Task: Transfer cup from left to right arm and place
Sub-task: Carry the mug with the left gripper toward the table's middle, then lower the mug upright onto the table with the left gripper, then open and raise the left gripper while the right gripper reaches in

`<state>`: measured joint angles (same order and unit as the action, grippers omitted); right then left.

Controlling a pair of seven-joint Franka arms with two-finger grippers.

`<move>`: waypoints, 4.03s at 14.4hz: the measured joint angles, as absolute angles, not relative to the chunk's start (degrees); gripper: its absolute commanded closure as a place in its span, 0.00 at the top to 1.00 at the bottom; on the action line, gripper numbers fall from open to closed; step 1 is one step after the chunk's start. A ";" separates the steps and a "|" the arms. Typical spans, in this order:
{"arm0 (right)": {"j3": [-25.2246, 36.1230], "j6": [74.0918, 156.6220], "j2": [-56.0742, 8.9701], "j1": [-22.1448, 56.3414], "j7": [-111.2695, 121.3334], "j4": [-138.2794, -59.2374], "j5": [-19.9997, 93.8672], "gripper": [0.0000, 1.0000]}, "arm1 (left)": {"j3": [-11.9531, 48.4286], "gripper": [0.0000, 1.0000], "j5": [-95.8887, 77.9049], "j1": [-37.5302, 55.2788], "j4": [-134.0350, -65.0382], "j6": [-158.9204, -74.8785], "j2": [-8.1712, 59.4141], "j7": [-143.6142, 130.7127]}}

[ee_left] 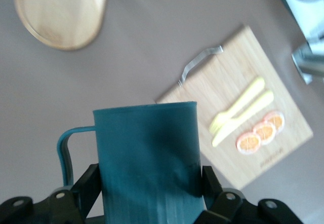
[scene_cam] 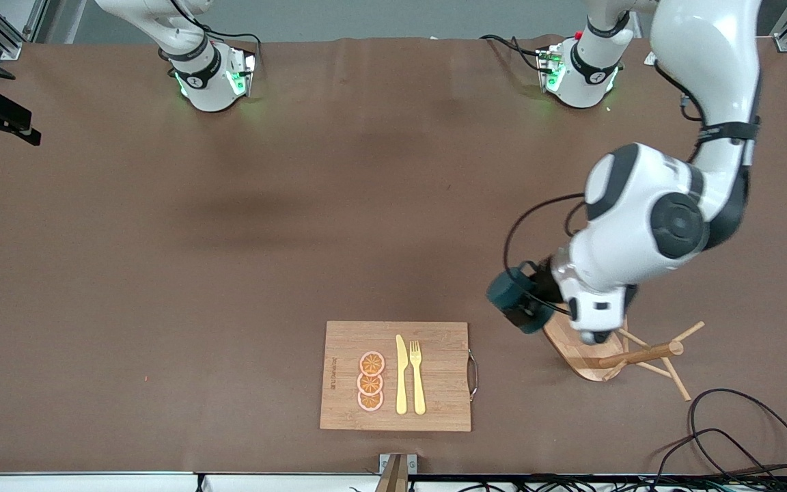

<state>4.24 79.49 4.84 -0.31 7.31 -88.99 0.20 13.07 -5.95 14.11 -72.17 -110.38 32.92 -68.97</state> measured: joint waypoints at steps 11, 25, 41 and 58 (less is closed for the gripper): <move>4.32 79.49 4.84 -0.32 7.28 -88.35 0.20 1.00 | 12.53 0.60 25.85 35.14 -73.07 -133.53 40.77 -76.31; 4.77 79.88 0.40 -1.74 7.29 -88.34 0.20 1.00 | -6.35 0.57 76.35 62.30 -73.71 -136.88 53.20 -114.39; 4.84 83.85 -8.27 -3.86 7.29 -88.16 -0.02 1.00 | -6.85 0.83 109.98 71.05 -73.77 -115.71 67.86 -148.82; 3.58 93.60 -14.85 1.39 -3.96 -90.69 3.04 1.00 | 11.64 1.00 79.58 74.73 -72.65 -100.26 61.23 -151.27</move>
<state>3.58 93.60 -14.85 1.39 -3.96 -90.69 3.04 11.64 79.58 74.73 -72.65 -100.26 61.23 -151.27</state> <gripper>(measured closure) 0.000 0.000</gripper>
